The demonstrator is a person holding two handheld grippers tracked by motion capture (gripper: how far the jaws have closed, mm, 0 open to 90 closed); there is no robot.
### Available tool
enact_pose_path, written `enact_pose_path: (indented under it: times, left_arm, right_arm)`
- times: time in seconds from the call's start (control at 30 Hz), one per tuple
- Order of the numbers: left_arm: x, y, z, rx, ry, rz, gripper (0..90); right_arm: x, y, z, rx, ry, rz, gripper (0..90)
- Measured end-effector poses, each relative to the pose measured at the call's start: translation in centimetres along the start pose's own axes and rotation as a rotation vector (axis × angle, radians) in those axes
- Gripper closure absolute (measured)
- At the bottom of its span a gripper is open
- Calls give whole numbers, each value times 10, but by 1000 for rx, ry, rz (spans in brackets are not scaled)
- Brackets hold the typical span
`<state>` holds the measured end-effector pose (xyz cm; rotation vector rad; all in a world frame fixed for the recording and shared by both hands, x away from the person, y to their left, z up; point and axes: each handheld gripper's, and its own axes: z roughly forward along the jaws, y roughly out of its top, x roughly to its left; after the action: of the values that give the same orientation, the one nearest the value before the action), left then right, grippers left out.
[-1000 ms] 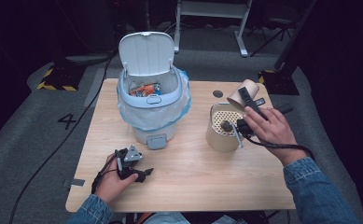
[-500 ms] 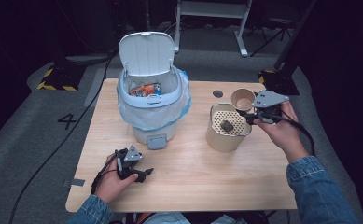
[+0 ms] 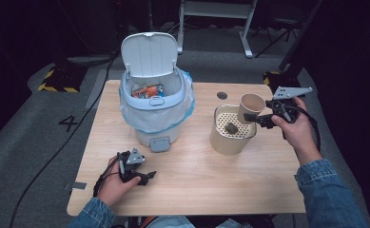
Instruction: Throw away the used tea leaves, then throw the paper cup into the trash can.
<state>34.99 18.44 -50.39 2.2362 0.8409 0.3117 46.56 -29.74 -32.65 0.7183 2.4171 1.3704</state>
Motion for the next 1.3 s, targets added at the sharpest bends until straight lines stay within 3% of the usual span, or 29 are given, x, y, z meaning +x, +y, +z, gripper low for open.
enact_pose_path:
  times: [0.13, 0.5, 0.9, 1.3]
  left_arm:
    - [0, 0, 0, 1, -1, 2, 219]
    - [0, 0, 0, 1, -1, 2, 219]
    - [0, 0, 0, 1, 0, 2, 220]
    - [0, 0, 0, 1, 0, 0, 220]
  right_arm:
    - [4, 3, -2, 13, 39, 8, 296]
    - [6, 13, -4, -13, 28, -5, 292]
    - [17, 61, 8, -41, 81, -64, 291]
    - [25, 108, 35, -90, 132, -90, 288]
